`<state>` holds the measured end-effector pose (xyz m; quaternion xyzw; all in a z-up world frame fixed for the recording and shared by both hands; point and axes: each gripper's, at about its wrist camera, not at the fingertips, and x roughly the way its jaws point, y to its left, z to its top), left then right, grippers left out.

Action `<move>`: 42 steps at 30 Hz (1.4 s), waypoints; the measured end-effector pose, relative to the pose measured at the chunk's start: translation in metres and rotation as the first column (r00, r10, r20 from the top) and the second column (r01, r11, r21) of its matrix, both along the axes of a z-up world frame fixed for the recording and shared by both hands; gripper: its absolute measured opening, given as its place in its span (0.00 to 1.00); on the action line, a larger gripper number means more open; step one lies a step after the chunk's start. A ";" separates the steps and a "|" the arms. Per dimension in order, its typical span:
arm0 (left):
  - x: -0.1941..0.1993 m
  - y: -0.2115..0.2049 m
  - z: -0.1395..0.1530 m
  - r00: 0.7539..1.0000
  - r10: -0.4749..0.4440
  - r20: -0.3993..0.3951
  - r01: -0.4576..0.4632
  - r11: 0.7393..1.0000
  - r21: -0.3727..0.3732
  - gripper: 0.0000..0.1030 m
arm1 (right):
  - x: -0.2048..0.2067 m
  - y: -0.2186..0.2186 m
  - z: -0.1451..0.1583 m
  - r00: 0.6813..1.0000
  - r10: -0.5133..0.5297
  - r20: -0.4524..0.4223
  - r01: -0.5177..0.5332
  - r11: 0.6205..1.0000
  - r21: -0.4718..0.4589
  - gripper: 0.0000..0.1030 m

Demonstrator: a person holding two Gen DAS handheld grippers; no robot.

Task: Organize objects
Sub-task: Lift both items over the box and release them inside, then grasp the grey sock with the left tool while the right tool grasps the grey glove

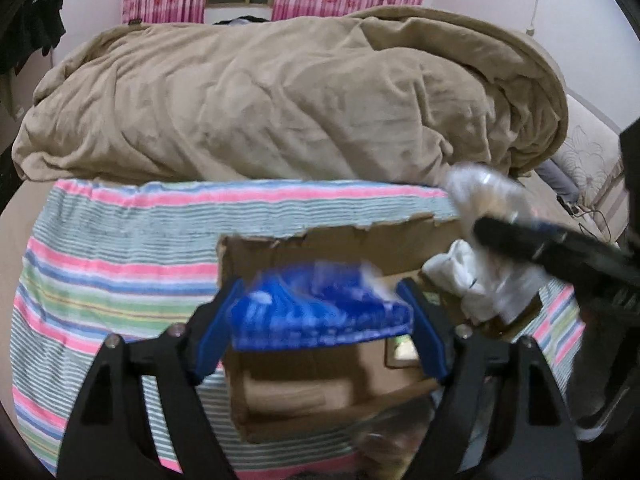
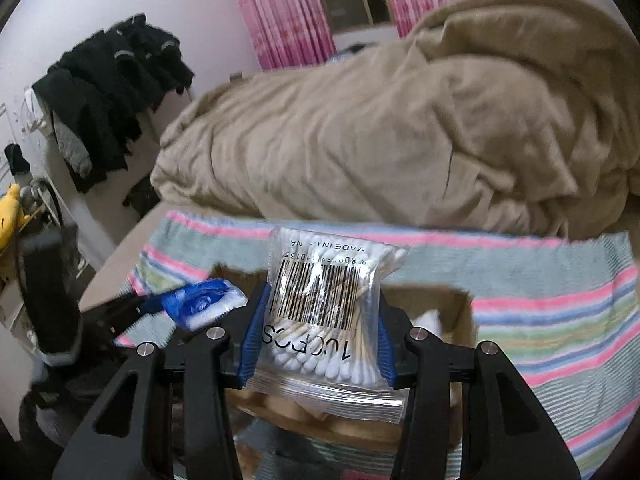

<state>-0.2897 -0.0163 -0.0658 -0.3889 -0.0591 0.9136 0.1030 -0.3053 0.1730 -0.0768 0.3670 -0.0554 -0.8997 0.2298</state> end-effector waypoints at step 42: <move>0.124 -0.030 0.018 0.995 -0.019 -0.100 0.014 0.999 -0.047 0.89 | 0.101 0.018 0.038 0.991 0.034 -0.131 -0.026 0.998 0.056 0.77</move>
